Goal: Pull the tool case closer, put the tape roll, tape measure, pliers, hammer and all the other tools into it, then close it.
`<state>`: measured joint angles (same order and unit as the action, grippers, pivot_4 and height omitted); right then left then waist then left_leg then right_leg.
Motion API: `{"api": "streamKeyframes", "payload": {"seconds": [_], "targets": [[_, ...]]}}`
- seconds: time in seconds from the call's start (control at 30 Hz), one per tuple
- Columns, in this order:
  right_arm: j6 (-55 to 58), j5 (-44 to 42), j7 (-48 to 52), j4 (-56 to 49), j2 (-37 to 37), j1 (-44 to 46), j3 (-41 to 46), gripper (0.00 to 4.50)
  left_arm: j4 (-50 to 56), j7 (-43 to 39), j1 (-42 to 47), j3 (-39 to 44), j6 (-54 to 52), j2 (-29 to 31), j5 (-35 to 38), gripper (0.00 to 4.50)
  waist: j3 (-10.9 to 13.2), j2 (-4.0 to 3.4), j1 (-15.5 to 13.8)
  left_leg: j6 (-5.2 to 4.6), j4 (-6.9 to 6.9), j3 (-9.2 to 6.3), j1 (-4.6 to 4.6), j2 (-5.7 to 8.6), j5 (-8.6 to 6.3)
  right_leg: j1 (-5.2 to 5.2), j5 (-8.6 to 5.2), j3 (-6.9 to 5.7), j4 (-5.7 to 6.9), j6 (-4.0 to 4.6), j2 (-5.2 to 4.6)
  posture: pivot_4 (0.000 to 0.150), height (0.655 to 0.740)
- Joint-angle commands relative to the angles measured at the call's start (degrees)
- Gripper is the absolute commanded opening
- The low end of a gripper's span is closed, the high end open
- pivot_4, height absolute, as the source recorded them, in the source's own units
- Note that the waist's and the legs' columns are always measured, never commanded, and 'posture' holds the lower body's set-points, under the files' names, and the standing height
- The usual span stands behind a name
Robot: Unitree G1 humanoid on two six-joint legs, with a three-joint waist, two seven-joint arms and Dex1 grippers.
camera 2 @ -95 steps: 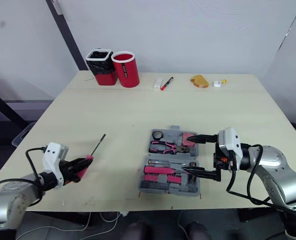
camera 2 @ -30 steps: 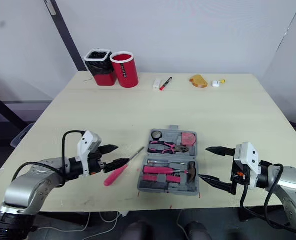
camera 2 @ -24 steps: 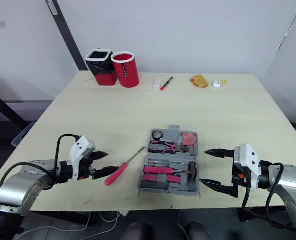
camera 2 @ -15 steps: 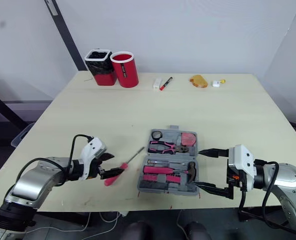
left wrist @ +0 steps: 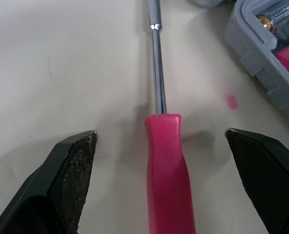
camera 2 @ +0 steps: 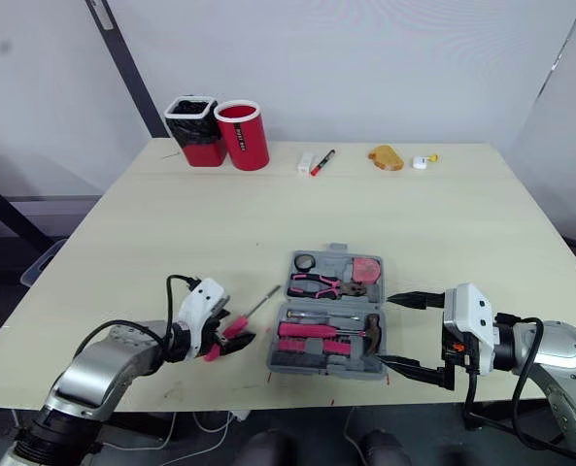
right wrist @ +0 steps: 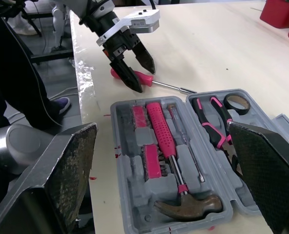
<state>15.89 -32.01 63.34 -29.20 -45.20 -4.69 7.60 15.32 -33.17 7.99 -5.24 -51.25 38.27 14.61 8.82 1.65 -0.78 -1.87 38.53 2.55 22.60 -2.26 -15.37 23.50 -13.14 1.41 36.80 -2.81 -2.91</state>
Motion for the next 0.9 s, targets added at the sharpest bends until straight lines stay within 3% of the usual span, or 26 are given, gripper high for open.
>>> {"api": "streamKeyframes", "payload": {"seconds": [0.03, 0.13, 0.23, 0.47, 0.5, 0.77, 0.9], "targets": [[0.1, -1.2, -0.1, -1.8, -0.8, 0.6, 1.5, 4.5, -0.4, 0.6, -0.7, 0.0, 0.9, -0.2, -1.0, 4.47, 0.0, 0.0, 0.0, 0.0, 0.0, 0.0, 0.0, 0.0, 0.0, 0.0, 0.0, 0.0, 0.0, 0.0, 0.0, 0.15, 0.74], [0.1, -1.1, -0.2, -1.6, -0.9, 0.9, 1.3, 4.5, -1.1, 0.2, -0.7, 0.0, 1.6, -0.2, -1.1, 4.47, 0.0, -0.01, 0.0, 0.0, 0.0, 0.0, -0.02, 0.0, 0.0, 0.0, 0.0, 0.0, 0.0, 0.0, 0.0, 0.15, 0.74], [0.1, -1.0, -0.4, -1.6, -0.7, 0.8, 1.2, 4.5, -2.1, -0.2, -1.2, -0.2, 2.6, -0.1, -1.3, 3.72, 0.0, -0.01, 0.0, 0.0, 0.0, 0.0, -0.02, 0.0, 0.0, 0.0, 0.0, 0.0, 0.0, 0.0, 0.0, 0.15, 0.74], [0.0, -1.0, -1.0, -1.8, -0.3, 0.5, 1.1, 4.5, -3.7, -1.6, -2.5, -0.3, 5.7, -0.1, -1.8, 0.75, 0.0, -0.05, 0.0, 0.0, 0.0, 0.0, -0.02, 0.01, 0.0, 0.0, 0.0, 0.05, -0.01, 0.0, -0.03, 0.15, 0.74], [0.0, -1.0, -1.1, -1.8, -0.3, 0.4, 1.1, 4.5, -3.8, -1.9, -2.7, -0.2, 6.2, -0.1, -1.8, 0.6, 0.0, -0.06, 0.0, 0.0, 0.0, 0.01, -0.03, 0.01, 0.0, 0.0, 0.0, 0.05, -0.01, 0.0, -0.04, 0.15, 0.74], [-0.6, -1.1, -1.1, -1.2, 0.1, 0.3, 0.9, 4.5, -3.4, -7.7, -2.7, 3.3, 11.0, 2.9, 0.3, 0.61, -0.1, -0.09, 0.1, 0.0, -0.01, 0.02, -0.04, 0.0, 0.0, 0.0, 0.0, 0.05, 0.0, 0.0, -0.03, 0.15, 0.74], [-0.8, -1.0, -1.0, -0.8, 0.3, 0.5, 0.8, 4.5, -2.0, -15.8, -0.5, 5.4, 11.7, 6.3, 4.8, 0.61, 0.0, -0.04, 0.0, 0.0, 0.0, 0.03, 0.0, -0.01, 0.0, 0.01, 0.0, 0.0, -0.01, 0.01, -0.03, 0.15, 0.74]]}}
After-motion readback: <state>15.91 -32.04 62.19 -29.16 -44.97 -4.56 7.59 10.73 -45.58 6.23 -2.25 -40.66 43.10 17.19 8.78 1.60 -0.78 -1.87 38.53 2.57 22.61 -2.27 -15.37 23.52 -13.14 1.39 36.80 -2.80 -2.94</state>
